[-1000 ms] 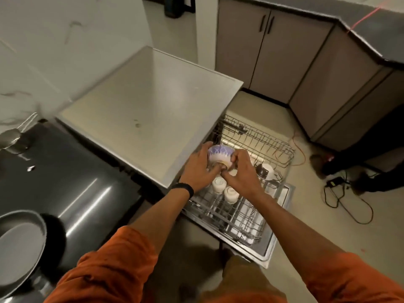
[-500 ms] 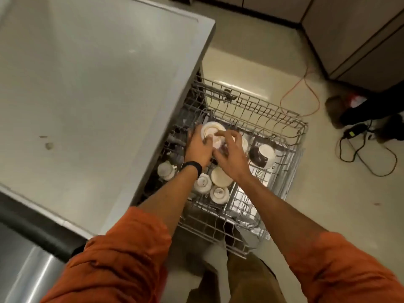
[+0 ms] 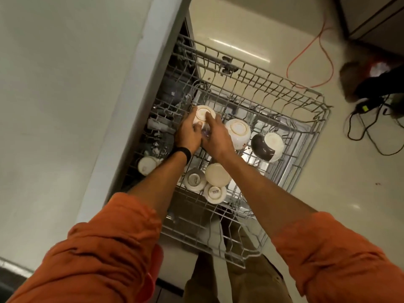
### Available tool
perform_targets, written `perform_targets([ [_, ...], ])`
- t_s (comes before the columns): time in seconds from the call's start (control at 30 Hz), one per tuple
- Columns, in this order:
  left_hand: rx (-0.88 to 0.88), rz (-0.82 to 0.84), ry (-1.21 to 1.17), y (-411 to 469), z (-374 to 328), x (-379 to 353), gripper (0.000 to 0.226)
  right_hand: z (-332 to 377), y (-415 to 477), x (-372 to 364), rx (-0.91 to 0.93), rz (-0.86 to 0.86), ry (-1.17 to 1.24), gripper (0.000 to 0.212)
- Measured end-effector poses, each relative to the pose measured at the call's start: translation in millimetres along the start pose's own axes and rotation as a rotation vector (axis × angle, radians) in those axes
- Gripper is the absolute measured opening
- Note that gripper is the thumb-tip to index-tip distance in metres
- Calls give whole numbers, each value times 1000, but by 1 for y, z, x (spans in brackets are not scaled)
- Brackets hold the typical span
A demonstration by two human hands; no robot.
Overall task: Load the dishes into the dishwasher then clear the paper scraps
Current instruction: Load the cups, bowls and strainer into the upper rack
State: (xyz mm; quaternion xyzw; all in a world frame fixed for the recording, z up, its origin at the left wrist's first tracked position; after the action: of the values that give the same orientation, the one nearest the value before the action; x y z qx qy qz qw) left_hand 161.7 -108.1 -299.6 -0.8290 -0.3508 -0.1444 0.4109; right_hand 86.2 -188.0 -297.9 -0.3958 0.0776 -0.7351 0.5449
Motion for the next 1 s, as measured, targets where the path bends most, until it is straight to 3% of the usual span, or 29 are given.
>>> perform_targets([
  [0.27,12,79,109,-5,-9,10,60,11,-3,18,-19,132,-93,77],
  [0.37,-21,80,140,-26,-18,18,62,14,-26,22,39,83,-93,80],
  [0.63,-186,37,61,-135,-44,48,48,56,-112,36,214,-40,-78,58],
  [1.0,-415,-196,75,-320,-49,129,45,128,-275,30,462,-209,-112,46],
])
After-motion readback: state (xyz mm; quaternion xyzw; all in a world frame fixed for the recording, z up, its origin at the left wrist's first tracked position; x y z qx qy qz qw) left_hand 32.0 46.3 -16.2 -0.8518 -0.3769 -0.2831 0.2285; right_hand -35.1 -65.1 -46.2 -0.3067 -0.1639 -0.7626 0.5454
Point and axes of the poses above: each hand's wrist, its own y-axis towards the middle knuckle, its own x-axis out of the back of the hand, z = x × y, the point moved 2 cm from there along y, towards the middle knuckle, and after that the axes turned 4 degrees about z, right-handed, at the moved point
